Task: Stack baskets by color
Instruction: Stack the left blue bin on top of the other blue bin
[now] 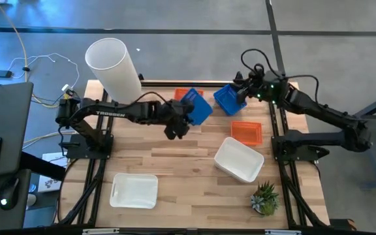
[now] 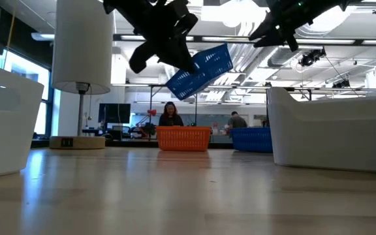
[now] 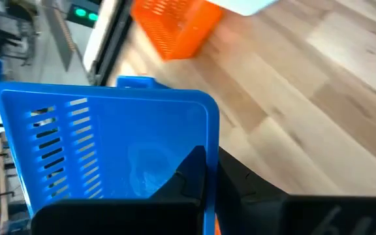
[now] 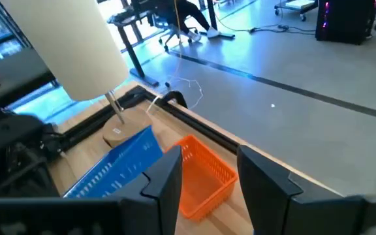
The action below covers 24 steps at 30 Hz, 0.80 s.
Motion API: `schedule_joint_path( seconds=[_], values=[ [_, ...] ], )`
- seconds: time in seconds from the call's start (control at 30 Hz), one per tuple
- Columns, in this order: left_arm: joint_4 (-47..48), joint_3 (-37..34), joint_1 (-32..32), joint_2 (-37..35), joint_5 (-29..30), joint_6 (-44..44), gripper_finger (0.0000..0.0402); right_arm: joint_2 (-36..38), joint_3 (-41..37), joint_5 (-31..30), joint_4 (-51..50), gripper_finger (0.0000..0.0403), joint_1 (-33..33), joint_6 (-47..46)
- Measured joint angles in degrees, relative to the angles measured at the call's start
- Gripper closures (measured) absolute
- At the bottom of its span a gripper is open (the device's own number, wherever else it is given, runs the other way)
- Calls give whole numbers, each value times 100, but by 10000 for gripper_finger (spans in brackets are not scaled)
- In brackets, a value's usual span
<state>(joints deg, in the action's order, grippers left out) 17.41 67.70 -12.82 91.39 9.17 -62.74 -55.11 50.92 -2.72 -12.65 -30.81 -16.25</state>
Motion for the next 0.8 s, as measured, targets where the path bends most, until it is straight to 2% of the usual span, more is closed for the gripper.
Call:
schedule_joint_path(
  seconds=[0.27, 0.43, 0.6, 0.8],
  values=[
    [562, 0, 265, 0, 337, 114, 401, -1079, 1414, 27, -1452, 270, 6, 178],
    [1062, 0, 319, 0, 372, 190, 401, -1828, 2113, 433, -2236, 269, 6, 177],
    [1234, 0, 331, 54, 413, 315, 401, -2390, 2462, 1049, -2472, 269, 128, 113],
    [1268, -3, 389, 213, 433, 305, 401, -2849, 2659, 1281, -2502, 269, 485, -24]
  ],
)
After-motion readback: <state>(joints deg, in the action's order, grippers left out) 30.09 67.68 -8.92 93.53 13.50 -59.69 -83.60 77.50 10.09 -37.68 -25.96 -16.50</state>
